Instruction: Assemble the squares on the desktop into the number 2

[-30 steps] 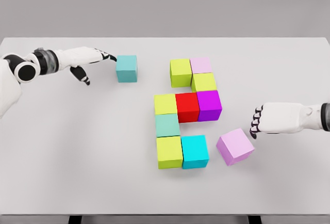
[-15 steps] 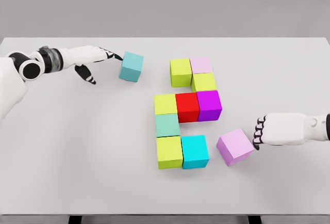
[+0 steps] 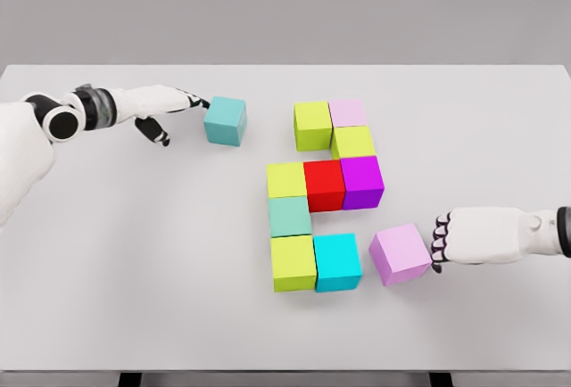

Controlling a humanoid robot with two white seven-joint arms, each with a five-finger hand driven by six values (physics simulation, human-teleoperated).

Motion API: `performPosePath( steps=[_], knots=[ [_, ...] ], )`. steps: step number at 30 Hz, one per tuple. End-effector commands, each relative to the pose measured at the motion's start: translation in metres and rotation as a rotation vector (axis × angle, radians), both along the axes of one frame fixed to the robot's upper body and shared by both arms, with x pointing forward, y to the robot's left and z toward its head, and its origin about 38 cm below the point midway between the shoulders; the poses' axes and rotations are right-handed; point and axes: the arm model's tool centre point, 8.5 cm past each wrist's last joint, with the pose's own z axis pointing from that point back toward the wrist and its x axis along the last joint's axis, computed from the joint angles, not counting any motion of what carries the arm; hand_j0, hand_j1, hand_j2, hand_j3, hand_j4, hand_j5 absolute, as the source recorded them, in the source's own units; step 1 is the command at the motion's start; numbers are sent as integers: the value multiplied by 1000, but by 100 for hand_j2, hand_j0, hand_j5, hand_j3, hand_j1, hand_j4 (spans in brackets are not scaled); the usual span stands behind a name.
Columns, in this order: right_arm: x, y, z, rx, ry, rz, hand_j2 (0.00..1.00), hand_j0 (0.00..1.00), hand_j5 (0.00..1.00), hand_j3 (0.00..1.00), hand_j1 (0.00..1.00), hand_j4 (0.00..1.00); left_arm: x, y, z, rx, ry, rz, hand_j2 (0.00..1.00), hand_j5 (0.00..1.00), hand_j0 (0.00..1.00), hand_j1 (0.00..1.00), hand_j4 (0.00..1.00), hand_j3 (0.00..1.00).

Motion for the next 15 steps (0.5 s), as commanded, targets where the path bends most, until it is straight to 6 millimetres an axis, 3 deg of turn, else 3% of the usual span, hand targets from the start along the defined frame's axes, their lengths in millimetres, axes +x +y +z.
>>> performPosePath(
  steps=[1, 6, 15],
  knots=[
    [-1, 3, 1, 8, 3, 4, 54, 54, 54, 54, 54, 54, 0, -3, 0, -3, 1, -3, 96, 96, 96, 96, 96, 96],
    [-1, 3, 0, 10, 5, 4, 54, 54, 54, 54, 54, 54, 1, -2, -2, -6, 7, 5, 96, 96, 96, 96, 96, 96],
    [1, 0, 2, 4, -6, -2, 54, 54, 54, 54, 54, 54, 1, 32, 5, 7, 4, 69, 96, 96, 96, 96, 96, 96]
  ],
)
